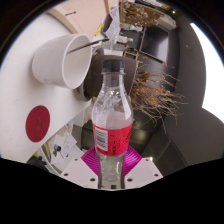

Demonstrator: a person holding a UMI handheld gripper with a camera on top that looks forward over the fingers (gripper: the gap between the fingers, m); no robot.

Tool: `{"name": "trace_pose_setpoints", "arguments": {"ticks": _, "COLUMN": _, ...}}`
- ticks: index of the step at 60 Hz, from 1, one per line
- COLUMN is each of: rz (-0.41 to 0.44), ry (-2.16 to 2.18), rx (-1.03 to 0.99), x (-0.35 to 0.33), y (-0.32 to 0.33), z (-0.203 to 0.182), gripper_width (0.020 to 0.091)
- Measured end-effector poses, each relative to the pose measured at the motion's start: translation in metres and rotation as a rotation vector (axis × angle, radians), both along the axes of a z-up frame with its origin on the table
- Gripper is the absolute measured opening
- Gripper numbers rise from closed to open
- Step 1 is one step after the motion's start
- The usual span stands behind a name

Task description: Pour water

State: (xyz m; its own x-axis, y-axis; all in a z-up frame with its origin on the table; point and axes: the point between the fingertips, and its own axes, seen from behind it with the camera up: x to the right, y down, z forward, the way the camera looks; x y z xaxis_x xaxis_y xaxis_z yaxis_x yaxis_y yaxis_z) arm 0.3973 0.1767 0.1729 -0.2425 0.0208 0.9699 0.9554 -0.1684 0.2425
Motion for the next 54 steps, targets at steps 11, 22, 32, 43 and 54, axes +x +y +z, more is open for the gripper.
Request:
{"name": "trace_pose_setpoints", "arguments": {"ticks": 11, "rz": -0.111, "ry": 0.578, "rx": -0.065, "x": 0.014, "y": -0.009, "z": -0.007, "gripper_width": 0.0251}}
{"name": "trace_pose_setpoints", "arguments": {"ticks": 22, "rz": -0.173, "ry": 1.209, "rx": -0.133, "x": -0.001, "y": -0.017, "z": -0.018, "gripper_width": 0.0250}}
{"name": "trace_pose_setpoints", "arguments": {"ticks": 32, "rz": -0.171, "ry": 1.566, "rx": -0.218, "x": -0.019, "y": -0.016, "z": -0.046, "gripper_width": 0.0251}}
{"name": "trace_pose_setpoints", "arguments": {"ticks": 43, "rz": -0.167, "ry": 1.726, "rx": -0.271, "x": -0.035, "y": -0.015, "z": -0.084, "gripper_width": 0.0250}}
{"name": "trace_pose_setpoints", "arguments": {"ticks": 54, "rz": -0.196, "ry": 1.765, "rx": -0.272, "x": -0.031, "y": -0.013, "z": -0.113, "gripper_width": 0.0251}}
